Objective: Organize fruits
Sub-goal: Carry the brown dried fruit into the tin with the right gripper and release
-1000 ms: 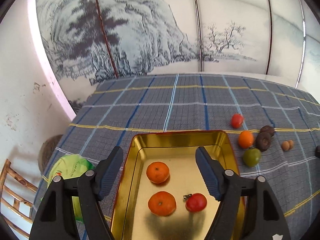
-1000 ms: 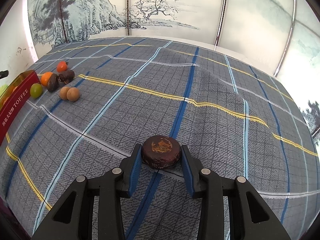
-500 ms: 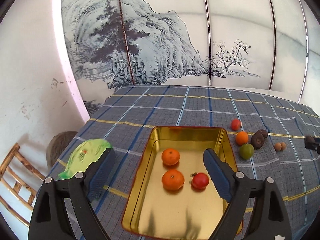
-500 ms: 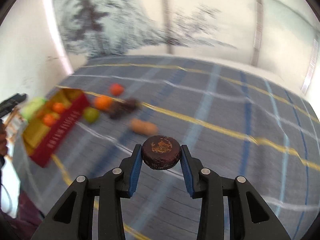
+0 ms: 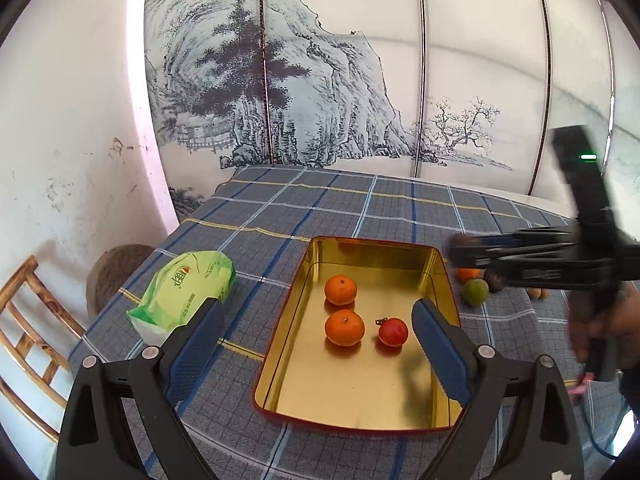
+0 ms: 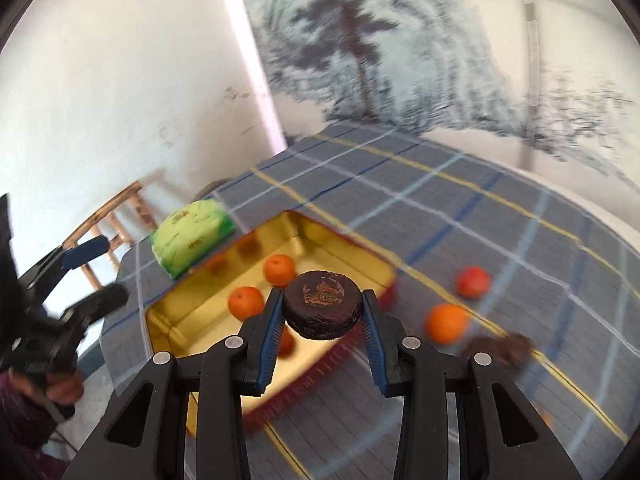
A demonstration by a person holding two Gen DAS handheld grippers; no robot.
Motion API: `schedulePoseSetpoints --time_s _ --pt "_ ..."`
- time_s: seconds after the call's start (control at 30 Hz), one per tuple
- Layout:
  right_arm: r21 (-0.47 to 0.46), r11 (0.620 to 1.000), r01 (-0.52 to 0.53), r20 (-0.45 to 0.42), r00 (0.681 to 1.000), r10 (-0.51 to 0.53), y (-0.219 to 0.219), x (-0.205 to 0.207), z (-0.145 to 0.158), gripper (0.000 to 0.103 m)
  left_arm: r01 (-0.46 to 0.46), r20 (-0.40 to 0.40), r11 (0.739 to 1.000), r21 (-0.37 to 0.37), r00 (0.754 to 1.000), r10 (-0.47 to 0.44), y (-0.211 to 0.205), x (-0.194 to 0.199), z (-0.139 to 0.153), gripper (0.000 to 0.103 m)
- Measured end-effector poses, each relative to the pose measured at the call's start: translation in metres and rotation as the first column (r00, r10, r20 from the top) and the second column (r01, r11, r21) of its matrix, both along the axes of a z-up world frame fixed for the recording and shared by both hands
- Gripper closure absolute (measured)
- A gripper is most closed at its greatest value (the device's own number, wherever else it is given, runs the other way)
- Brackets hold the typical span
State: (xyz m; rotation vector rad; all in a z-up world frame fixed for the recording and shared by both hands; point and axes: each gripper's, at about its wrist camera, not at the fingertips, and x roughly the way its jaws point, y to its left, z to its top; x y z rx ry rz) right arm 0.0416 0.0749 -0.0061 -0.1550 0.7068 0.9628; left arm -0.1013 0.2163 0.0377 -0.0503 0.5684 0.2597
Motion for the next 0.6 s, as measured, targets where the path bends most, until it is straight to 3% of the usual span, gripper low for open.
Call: schedulePoseSetpoints --time_s 0.3,0.6 --pt "-0.127 0.991 -0.05 -0.044 0.998 0.045 0.062 0.025 -0.039 0.064 0.011 -0.004 1.0 0.01 1.0 -0.011 -0.004 -0.005 -0.004 0.009" --pt "-0.173 0.984 -0.045 -0.052 0.998 0.037 0.077 0.038 -0.051 0.064 0.022 -0.025 1.0 0.016 0.999 -0.021 -0.007 0.001 -0.011 0.009"
